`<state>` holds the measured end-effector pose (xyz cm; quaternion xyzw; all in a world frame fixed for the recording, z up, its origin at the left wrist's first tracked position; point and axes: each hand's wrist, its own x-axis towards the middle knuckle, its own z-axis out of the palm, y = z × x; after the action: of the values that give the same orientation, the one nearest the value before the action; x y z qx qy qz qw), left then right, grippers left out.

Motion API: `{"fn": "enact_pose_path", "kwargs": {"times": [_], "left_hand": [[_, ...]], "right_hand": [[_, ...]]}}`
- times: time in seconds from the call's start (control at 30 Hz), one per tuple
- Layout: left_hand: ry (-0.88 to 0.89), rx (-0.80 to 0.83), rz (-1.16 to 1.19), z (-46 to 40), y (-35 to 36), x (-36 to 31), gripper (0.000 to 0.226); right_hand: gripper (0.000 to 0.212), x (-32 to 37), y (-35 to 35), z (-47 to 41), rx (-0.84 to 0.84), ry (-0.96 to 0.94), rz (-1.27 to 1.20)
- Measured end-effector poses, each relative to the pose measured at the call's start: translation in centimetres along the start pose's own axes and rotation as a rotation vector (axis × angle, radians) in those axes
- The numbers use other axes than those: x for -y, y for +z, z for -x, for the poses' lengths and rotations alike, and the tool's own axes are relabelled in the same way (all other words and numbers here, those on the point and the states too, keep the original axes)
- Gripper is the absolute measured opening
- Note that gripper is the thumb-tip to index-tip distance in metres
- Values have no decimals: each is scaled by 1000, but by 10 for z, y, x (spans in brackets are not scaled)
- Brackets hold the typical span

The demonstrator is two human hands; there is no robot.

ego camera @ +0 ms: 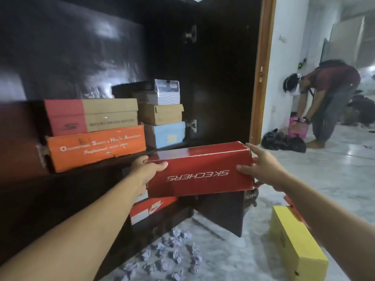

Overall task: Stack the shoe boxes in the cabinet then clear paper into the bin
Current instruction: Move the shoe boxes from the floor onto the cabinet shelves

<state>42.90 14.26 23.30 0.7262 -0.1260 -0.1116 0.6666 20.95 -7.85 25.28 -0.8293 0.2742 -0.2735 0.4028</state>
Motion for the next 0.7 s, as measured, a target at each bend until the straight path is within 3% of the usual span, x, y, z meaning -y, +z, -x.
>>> {"fn": "enact_pose_path", "kwargs": {"times": [0.13,0.33,0.7], "left_hand": [[131,-96,-21,3,-42,-46,88],[304,-223,-66,4,-79,-109,82],[450,-511,26,-25,-131,-201,87]], "right_hand": [[91,46,14,-10,-23,-136,-60],[86,109,21,-34,-101,-328,-125],[82,222,49,-121,-146,-519,-243]]}}
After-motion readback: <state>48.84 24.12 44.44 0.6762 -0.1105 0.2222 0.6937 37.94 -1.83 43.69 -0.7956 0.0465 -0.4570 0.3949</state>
